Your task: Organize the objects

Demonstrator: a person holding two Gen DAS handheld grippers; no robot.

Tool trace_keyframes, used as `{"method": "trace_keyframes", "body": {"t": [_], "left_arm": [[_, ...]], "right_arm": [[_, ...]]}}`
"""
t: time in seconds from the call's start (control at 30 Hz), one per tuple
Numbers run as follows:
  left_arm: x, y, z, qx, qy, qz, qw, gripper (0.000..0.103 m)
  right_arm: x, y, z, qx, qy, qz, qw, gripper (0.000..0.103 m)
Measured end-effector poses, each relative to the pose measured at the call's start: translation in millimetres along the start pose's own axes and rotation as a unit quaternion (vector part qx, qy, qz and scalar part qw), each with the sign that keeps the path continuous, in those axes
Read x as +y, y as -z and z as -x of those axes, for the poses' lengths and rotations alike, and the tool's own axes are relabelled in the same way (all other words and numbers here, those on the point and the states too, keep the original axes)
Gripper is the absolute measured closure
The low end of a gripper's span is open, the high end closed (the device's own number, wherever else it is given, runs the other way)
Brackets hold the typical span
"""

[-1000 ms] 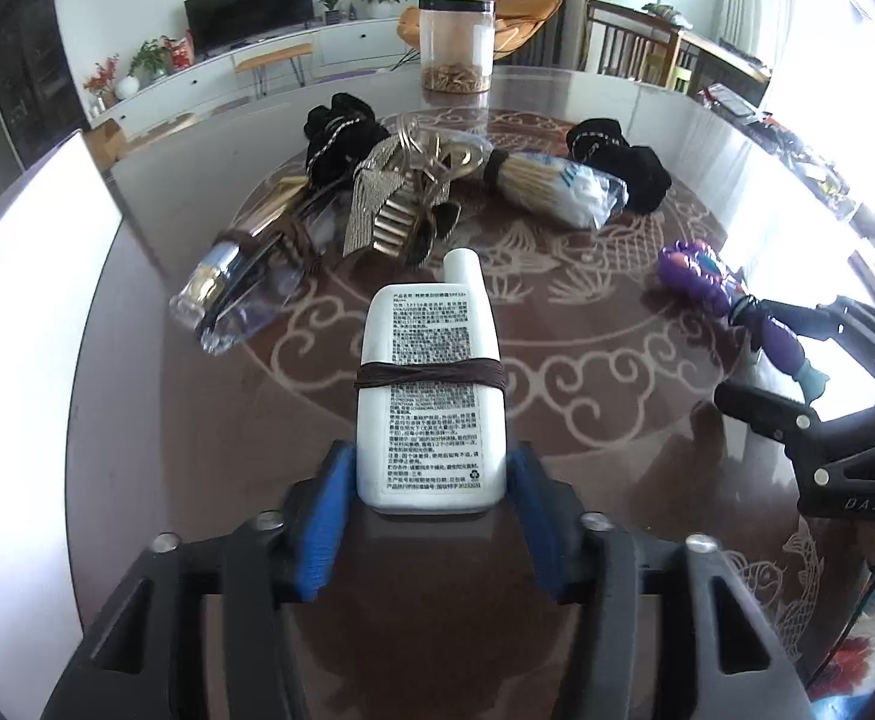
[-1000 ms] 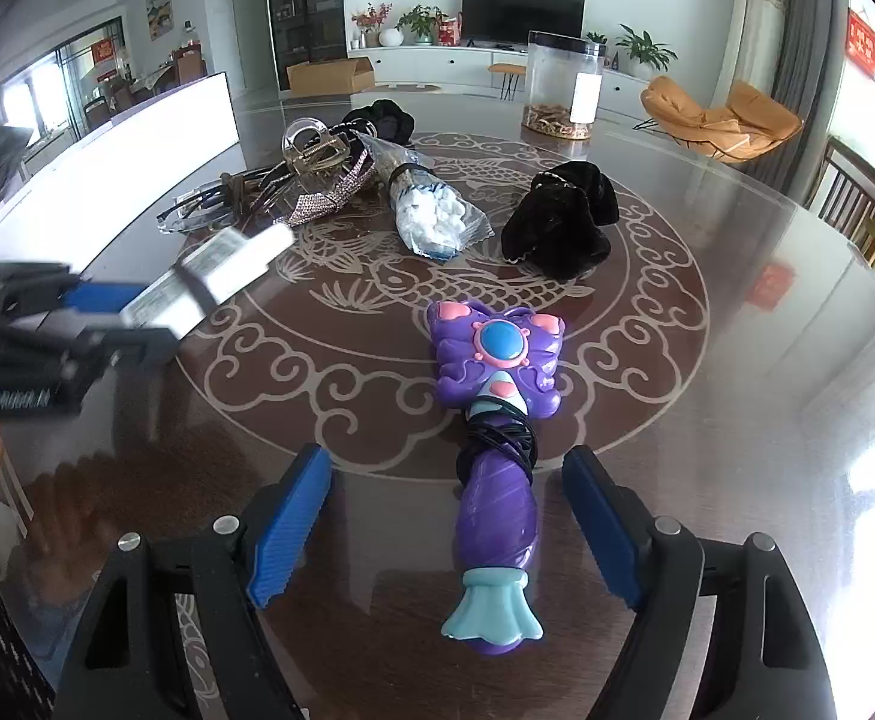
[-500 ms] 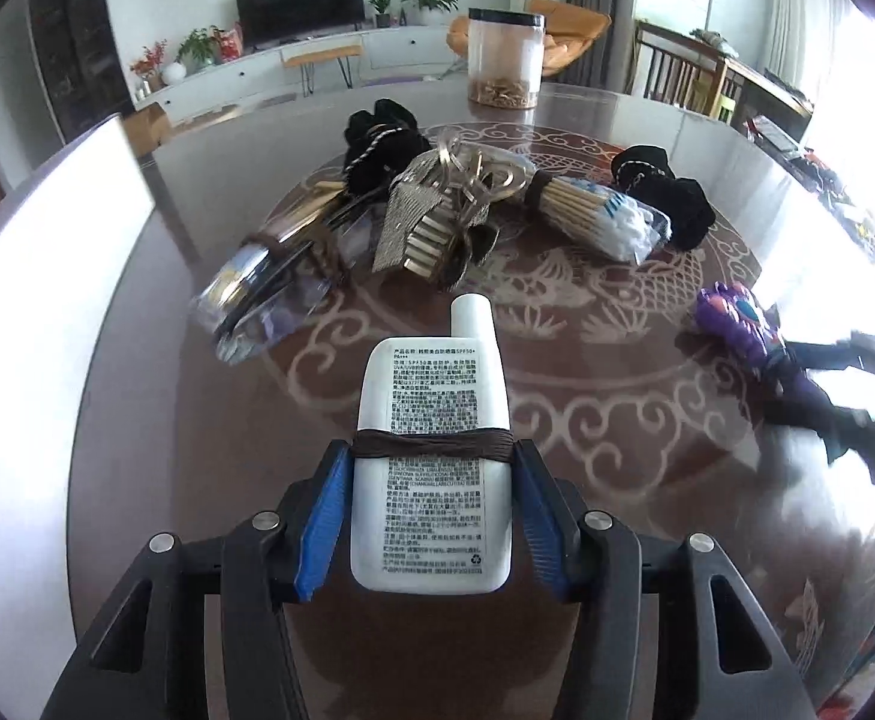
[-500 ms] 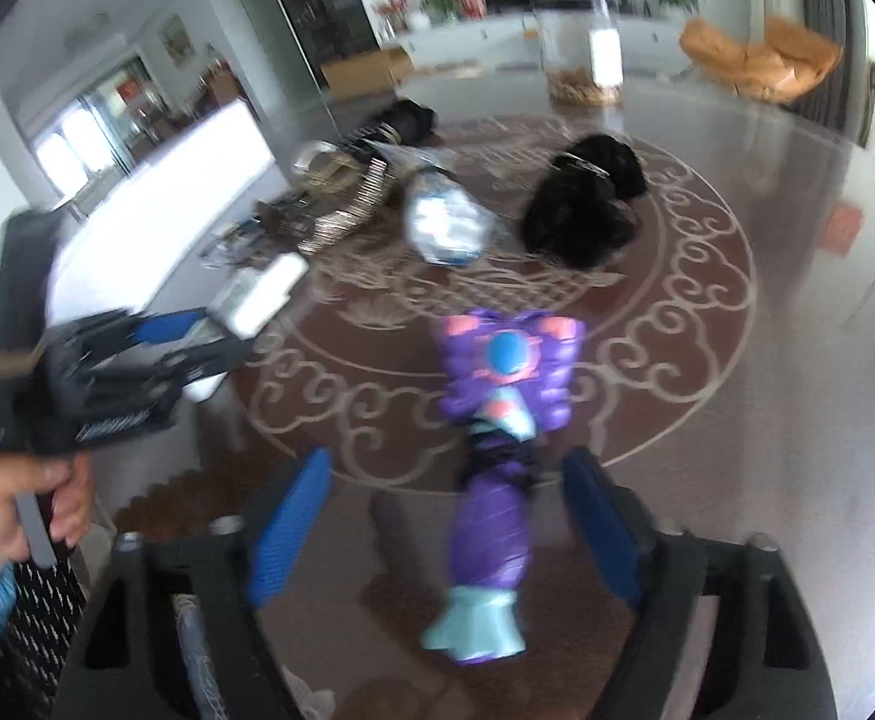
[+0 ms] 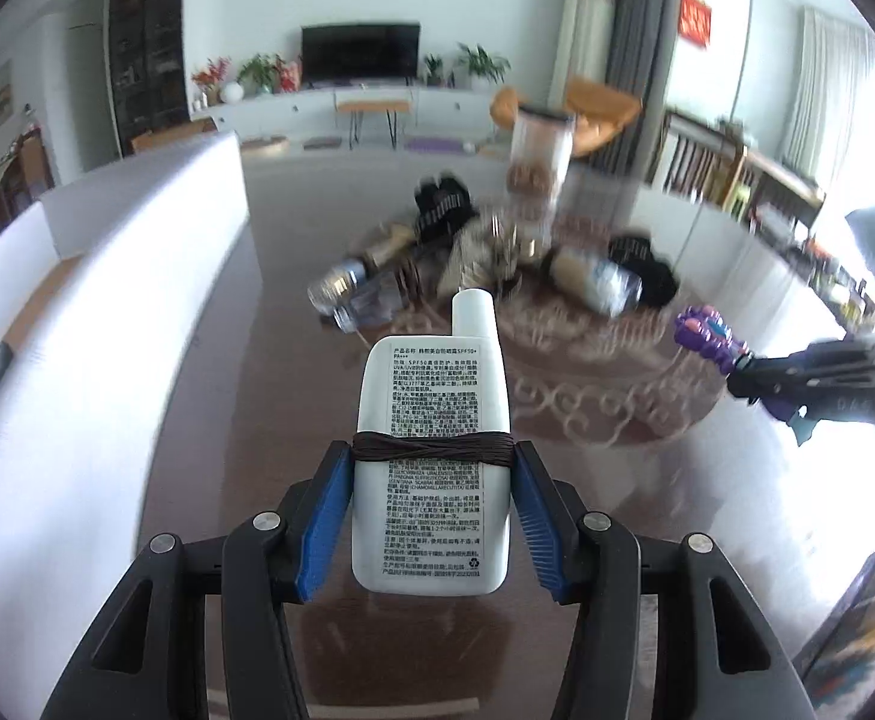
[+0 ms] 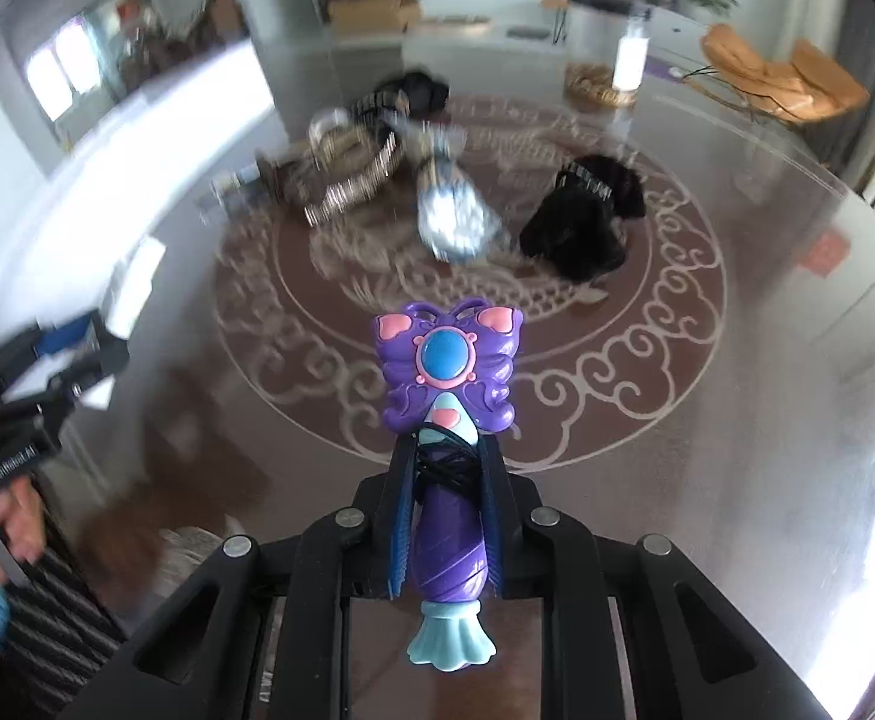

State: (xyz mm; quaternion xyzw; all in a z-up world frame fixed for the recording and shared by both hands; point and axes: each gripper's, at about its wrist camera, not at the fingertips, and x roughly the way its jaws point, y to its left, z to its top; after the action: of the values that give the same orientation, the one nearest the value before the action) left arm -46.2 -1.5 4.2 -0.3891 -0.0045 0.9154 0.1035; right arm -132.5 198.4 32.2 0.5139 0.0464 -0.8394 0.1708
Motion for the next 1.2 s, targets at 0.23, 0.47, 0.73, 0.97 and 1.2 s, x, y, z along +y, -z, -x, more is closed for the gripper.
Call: {"method": "trace_keyframes", "body": {"t": [0.23,0.47,0.73,0.97,1.2], "left_arm": [[42,-29,77,-0.08,-0.001,0.064,0.9948,0.05],[148,-38,127,-0.085,-0.077,0.127,0.9852,0.05],[235,-8,98,0.016,-0.132,0.18,0.9746,0.05],[254,12,74,0.071,-0.14,0.219,0.963,0.021],[228,9,94,0.015,-0.123,0.234,0.9644,0.016]], "right_arm": [[47,-32,43,-0.074,-0.045,0.005,0.996,0.083],[170,-98,65,-0.128,-0.153,0.061,0.978,0.083],[325,-158,16,-0.093,-0.221,0.12,0.963,0.083],[376,-165,-65,-0.017,-0.175,0.127,0.976,0.059],[329,-148,-41,-0.077,-0.168,0.108,0.977,0.031]]}}
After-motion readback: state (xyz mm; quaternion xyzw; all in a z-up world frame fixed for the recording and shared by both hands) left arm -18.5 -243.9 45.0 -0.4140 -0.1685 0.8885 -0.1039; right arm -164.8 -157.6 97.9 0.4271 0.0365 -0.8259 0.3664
